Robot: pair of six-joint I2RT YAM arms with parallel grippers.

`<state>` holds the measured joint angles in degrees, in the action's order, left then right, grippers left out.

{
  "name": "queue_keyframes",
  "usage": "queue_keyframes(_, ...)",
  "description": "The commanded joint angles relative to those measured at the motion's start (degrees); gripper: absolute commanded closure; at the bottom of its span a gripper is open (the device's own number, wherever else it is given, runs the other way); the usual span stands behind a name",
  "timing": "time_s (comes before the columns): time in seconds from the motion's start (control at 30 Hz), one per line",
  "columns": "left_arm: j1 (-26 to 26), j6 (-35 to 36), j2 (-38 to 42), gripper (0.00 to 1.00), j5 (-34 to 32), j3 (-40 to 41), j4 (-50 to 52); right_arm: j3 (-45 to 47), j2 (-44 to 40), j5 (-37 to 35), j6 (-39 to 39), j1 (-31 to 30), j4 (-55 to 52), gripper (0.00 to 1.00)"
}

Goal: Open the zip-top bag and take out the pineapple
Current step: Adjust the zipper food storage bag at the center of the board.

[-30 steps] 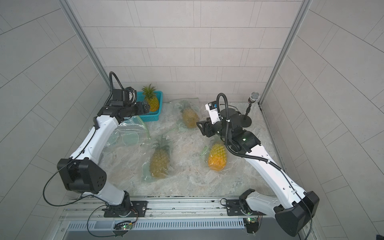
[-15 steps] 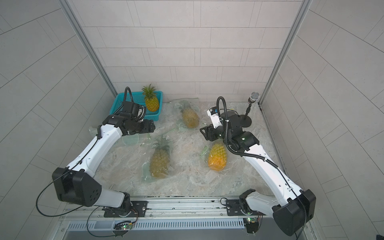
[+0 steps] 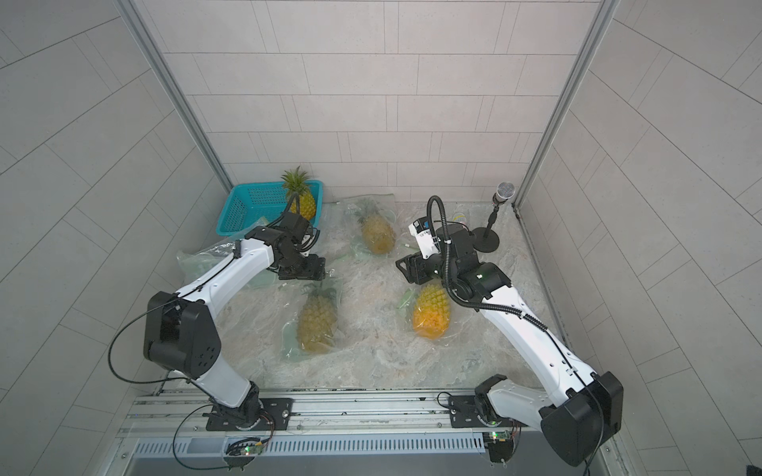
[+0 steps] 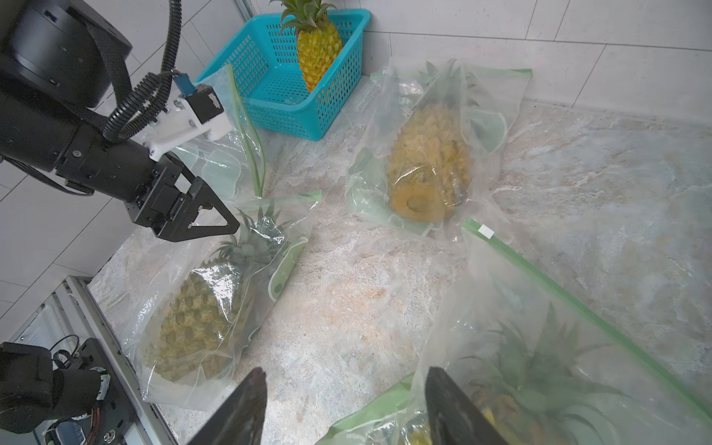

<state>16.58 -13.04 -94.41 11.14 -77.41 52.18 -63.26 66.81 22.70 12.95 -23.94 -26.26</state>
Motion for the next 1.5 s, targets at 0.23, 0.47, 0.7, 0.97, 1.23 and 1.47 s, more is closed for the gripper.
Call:
queue_keyframes(0.23,0.9,-0.7,-2.9,0.45,4.5,2.9,-3.0,0.8,1.5,1.6,-0.5,0.2,1.6,0.33)
queue_keyframes(0.47,2.2,-1.2,-3.3,0.85,6.1,3.7,-4.7,0.9,2.1,1.9,-0.5,0.2,1.5,0.33)
queue_keyframes(0.7,3.6,-2.3,1.4,1.00,3.9,3.0,-4.8,1.0,2.4,3.3,0.1,0.2,2.5,0.33)
queue_keyframes(0.97,8.9,-3.1,8.2,1.00,3.7,2.5,-5.6,-0.1,5.6,10.5,3.2,-0.1,7.0,0.33)
queue_keyframes(1.23,13.8,-3.6,13.0,1.00,3.0,2.8,-6.1,-6.4,12.7,16.2,3.1,-1.4,6.6,0.33)
queue_keyframes(1.47,16.0,-1.2,17.7,1.00,3.9,5.3,-7.9,-11.9,19.7,18.9,2.2,-2.7,2.8,0.33)
